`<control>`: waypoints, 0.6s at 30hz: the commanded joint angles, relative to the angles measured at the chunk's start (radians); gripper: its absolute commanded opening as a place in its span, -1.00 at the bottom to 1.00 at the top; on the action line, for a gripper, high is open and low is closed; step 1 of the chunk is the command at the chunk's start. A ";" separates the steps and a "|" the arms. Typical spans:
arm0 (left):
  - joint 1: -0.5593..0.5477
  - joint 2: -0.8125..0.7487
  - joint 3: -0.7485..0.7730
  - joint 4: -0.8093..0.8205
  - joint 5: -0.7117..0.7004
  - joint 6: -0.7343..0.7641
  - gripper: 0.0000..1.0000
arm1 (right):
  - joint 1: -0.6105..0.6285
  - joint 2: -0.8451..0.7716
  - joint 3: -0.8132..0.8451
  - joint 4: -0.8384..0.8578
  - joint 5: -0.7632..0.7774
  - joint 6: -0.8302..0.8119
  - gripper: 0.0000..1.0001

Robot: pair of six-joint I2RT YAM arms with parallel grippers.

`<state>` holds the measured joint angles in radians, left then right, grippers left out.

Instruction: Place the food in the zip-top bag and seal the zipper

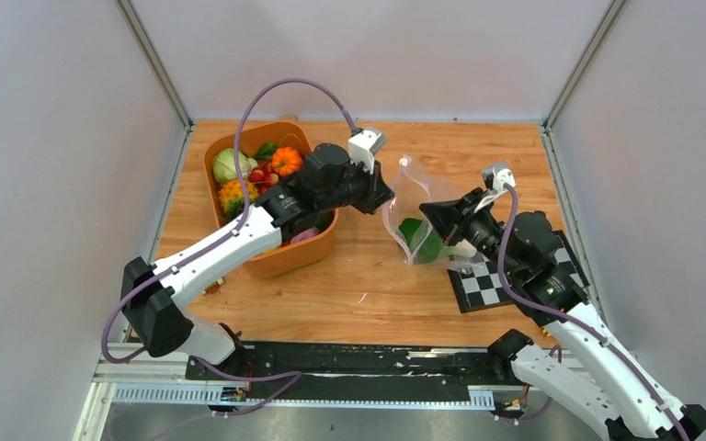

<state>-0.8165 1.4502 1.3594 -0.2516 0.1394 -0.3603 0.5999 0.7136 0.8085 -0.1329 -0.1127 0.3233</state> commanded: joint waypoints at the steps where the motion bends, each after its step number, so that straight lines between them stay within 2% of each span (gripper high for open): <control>1: 0.011 -0.017 -0.154 0.150 0.028 -0.066 -1.00 | 0.003 -0.007 -0.010 -0.020 -0.004 -0.018 -1.00; 4: 0.011 -0.080 -0.265 0.241 0.009 -0.117 -1.00 | 0.004 -0.054 -0.072 0.045 -0.036 0.033 -1.00; 7: 0.011 -0.168 -0.305 0.198 -0.067 -0.118 -1.00 | 0.004 -0.088 -0.090 0.121 -0.059 0.051 -1.00; 13: 0.012 -0.353 -0.377 0.115 -0.239 -0.109 -1.00 | 0.004 0.047 -0.016 0.098 -0.185 0.076 -1.00; 18: 0.013 -0.446 -0.459 0.113 -0.311 -0.097 -1.00 | 0.005 0.121 -0.048 0.215 -0.212 0.128 -1.00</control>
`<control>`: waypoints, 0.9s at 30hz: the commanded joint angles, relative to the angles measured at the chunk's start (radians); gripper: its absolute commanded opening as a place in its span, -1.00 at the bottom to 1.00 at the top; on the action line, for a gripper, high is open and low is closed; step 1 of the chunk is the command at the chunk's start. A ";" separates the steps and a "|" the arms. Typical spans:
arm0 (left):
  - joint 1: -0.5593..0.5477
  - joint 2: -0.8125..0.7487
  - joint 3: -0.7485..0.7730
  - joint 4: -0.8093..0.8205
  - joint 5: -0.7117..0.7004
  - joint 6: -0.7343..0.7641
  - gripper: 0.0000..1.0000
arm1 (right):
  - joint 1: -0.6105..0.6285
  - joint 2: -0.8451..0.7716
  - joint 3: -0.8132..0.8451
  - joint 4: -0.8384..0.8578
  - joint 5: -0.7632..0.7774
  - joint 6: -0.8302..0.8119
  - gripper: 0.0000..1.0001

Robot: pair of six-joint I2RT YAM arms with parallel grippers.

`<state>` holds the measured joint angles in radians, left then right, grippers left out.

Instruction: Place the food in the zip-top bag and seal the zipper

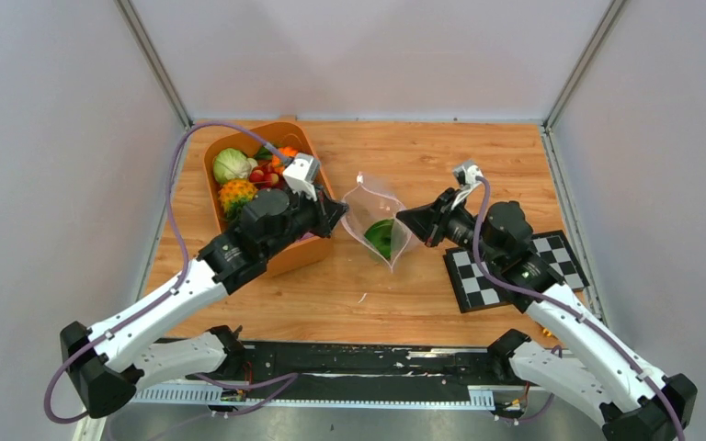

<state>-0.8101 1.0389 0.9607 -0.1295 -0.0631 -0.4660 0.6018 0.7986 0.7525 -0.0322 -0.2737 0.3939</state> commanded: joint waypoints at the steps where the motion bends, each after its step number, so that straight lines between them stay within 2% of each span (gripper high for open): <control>1: 0.006 -0.034 -0.063 -0.027 -0.116 0.009 -1.00 | 0.003 0.046 0.008 0.116 -0.048 0.064 -1.00; 7: 0.006 -0.066 -0.106 -0.044 -0.129 -0.022 -1.00 | 0.004 0.059 -0.018 0.143 -0.050 0.094 -1.00; 11: 0.006 -0.125 -0.125 -0.008 -0.134 -0.025 -0.96 | 0.005 0.022 -0.039 0.225 -0.107 0.100 -1.00; 18: 0.006 -0.112 -0.114 -0.055 -0.108 -0.032 -0.20 | 0.019 0.020 -0.026 0.142 -0.019 0.091 -1.00; 21: 0.006 -0.100 -0.119 -0.063 -0.095 -0.034 -0.16 | 0.039 0.008 -0.023 0.120 0.039 0.077 -1.00; 23: 0.006 -0.088 -0.110 -0.072 -0.076 -0.029 0.08 | 0.047 0.016 -0.007 0.100 0.063 0.074 -1.00; 27: 0.006 -0.081 -0.077 -0.129 -0.049 -0.017 0.34 | 0.079 0.060 0.021 0.085 0.131 0.080 -1.00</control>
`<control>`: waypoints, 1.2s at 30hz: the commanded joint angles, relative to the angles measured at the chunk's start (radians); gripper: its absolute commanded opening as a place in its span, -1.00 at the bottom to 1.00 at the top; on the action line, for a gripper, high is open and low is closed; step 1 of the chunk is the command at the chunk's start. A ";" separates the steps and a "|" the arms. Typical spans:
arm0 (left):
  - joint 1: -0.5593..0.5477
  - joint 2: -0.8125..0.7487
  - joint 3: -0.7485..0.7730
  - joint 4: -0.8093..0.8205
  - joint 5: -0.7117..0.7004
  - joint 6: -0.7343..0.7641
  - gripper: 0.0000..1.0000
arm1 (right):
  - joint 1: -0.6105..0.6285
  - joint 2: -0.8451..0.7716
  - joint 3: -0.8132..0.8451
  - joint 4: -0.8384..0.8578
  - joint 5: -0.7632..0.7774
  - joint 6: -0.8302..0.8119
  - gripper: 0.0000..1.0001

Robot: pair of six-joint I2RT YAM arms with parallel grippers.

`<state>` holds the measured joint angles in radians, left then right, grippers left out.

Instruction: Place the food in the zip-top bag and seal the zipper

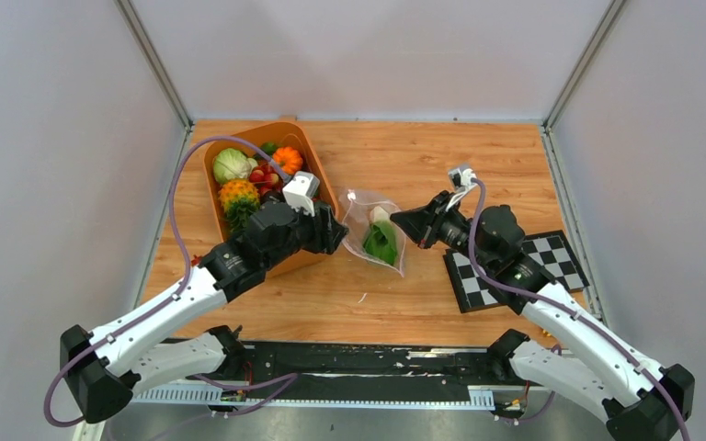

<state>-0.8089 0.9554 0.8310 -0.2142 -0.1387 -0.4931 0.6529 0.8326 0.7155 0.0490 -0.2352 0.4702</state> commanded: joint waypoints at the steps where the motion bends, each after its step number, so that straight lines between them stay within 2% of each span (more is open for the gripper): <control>1: 0.005 -0.003 0.058 -0.060 0.029 0.017 0.42 | 0.034 0.041 0.062 0.008 0.101 0.008 -1.00; 3: 0.005 -0.023 0.073 -0.107 0.022 0.037 0.61 | 0.036 0.077 0.069 0.019 0.101 0.017 -1.00; 6: 0.005 -0.056 0.102 -0.192 -0.006 0.073 0.78 | 0.039 0.112 0.079 0.040 0.091 0.024 -1.00; 13: 0.005 -0.141 0.121 -0.282 -0.060 0.091 0.93 | 0.039 0.177 0.116 0.056 0.030 0.019 -1.00; 18: 0.014 -0.133 0.156 -0.348 -0.176 0.127 1.00 | 0.047 0.186 0.111 0.069 0.020 0.026 -1.00; 20: 0.046 -0.106 0.172 -0.364 -0.191 0.146 1.00 | 0.049 0.186 0.114 0.068 0.010 0.024 -1.00; 22: 0.126 -0.075 0.179 -0.349 -0.144 0.162 1.00 | 0.052 0.183 0.116 0.063 0.005 0.022 -1.00; 29: 0.369 0.088 0.203 -0.179 0.020 0.170 1.00 | 0.058 0.167 0.113 0.044 0.011 0.014 -1.00; 36: 0.491 0.266 0.269 -0.055 0.047 0.131 1.00 | 0.059 0.152 0.124 0.014 0.010 -0.002 -1.00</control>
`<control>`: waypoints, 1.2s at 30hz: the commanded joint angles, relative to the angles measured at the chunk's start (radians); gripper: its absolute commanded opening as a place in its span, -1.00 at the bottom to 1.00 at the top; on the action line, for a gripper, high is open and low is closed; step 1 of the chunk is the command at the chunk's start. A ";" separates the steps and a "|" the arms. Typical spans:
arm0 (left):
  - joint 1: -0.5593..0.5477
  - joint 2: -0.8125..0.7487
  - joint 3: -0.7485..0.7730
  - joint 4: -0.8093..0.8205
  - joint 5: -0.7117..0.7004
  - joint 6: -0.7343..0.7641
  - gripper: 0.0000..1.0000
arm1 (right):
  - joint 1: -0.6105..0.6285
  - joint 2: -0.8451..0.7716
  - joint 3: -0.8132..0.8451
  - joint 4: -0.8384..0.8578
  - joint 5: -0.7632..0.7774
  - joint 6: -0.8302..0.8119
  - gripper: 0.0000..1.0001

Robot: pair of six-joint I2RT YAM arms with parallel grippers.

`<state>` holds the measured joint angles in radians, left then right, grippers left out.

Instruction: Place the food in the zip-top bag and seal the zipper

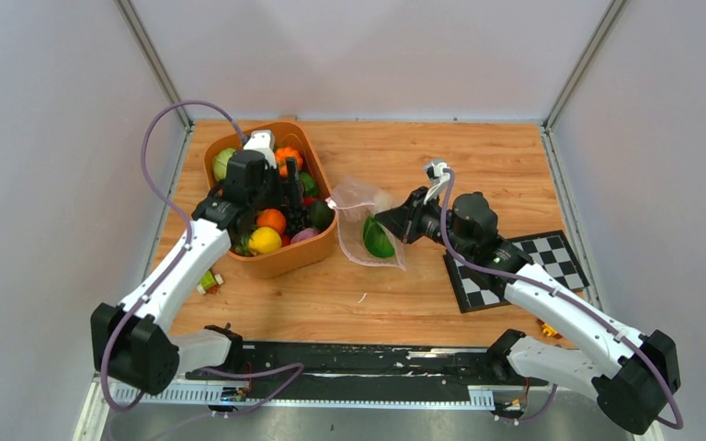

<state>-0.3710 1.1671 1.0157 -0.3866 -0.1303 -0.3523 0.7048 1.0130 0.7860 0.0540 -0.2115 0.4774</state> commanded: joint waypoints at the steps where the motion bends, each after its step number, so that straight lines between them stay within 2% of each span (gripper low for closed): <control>1: 0.070 0.074 0.116 0.117 0.029 -0.008 1.00 | 0.007 -0.031 0.055 0.004 -0.014 -0.010 -1.00; 5: 0.149 0.165 0.197 0.098 -0.086 -0.010 1.00 | 0.009 -0.035 0.053 0.000 -0.012 -0.014 -1.00; 11: 0.217 0.268 0.236 0.116 -0.245 -0.031 1.00 | 0.008 -0.020 0.063 -0.003 -0.018 -0.018 -1.00; 21: 0.265 0.416 0.271 0.133 -0.325 0.004 1.00 | 0.008 0.003 0.064 0.012 -0.062 -0.015 -1.00; 23: 0.265 0.424 0.256 0.182 -0.343 0.020 1.00 | 0.009 0.005 0.061 0.016 -0.067 -0.015 -1.00; 27: 0.269 0.462 0.276 0.195 -0.421 0.042 1.00 | 0.009 0.010 0.062 0.018 -0.082 -0.016 -1.00; 32: 0.288 0.543 0.316 0.168 -0.402 0.033 0.99 | 0.009 0.013 0.064 0.014 -0.085 -0.019 -1.00; 34: 0.299 0.568 0.323 0.153 -0.371 0.025 0.84 | 0.009 0.016 0.067 0.013 -0.081 -0.020 -1.00; 36: 0.301 0.569 0.316 0.146 -0.344 0.020 0.53 | 0.008 0.019 0.073 0.009 -0.079 -0.023 -1.00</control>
<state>-0.0860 1.7206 1.3102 -0.2440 -0.5079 -0.3248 0.7067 1.0271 0.8074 0.0338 -0.2810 0.4694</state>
